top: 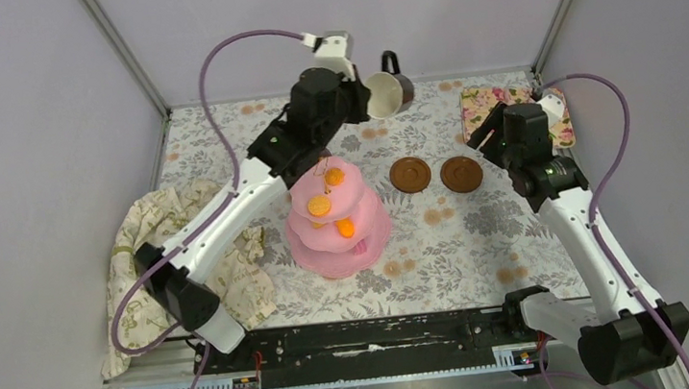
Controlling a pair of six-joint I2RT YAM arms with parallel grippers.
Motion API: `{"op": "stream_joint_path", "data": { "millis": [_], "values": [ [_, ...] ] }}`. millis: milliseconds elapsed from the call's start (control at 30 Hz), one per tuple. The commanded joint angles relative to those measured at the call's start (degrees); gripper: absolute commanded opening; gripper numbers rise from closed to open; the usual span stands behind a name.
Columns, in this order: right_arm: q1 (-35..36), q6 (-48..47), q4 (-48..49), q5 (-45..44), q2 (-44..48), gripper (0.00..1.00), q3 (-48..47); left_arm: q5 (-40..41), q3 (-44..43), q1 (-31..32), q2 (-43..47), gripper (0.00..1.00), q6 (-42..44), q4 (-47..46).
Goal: Serve the afternoon tea
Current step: Pick up the cup at the center of the board.
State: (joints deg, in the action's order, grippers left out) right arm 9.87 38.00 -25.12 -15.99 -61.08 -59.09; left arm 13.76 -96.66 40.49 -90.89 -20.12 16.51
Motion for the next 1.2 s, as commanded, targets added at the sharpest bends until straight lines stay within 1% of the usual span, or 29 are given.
{"op": "stream_joint_path", "data": {
  "millis": [0,67,267,400,633,867,1033,1167],
  "values": [
    [0.58,-2.6,-2.42,-0.63,3.93,0.74,-4.37,-0.06,-9.85,4.17,-4.46,0.0,4.57,-3.55],
    [0.52,-2.87,-3.1,-1.02,5.82,0.73,-5.09,1.16,-12.19,6.15,-7.35,0.0,5.67,-1.82],
    [0.54,-3.85,-5.44,-1.84,10.63,0.73,-9.13,3.26,-19.06,8.66,-13.24,0.0,8.13,2.59],
    [0.55,-3.99,-6.91,-0.18,12.67,0.73,-11.54,5.06,-24.2,10.42,-16.84,0.0,10.08,5.9],
    [0.51,-4.61,-9.68,4.52,12.78,0.72,-12.87,6.36,-30.23,13.05,-22.36,0.0,12.93,10.23],
    [0.51,-5.09,-10.53,8.78,13.56,0.7,-11.59,7.8,-31.74,15.29,-25.68,0.0,15.22,11.86],
    [0.58,-5.85,-11.62,10.25,12.91,0.7,-11.34,8.35,-32.64,16.31,-26.99,0.0,16.13,11.96],
    [0.55,-6.07,-12.0,11.73,12.25,0.7,-9.18,9.46,-34.51,17.33,-28.11,0.0,17.29,12.4]
  ]
}}
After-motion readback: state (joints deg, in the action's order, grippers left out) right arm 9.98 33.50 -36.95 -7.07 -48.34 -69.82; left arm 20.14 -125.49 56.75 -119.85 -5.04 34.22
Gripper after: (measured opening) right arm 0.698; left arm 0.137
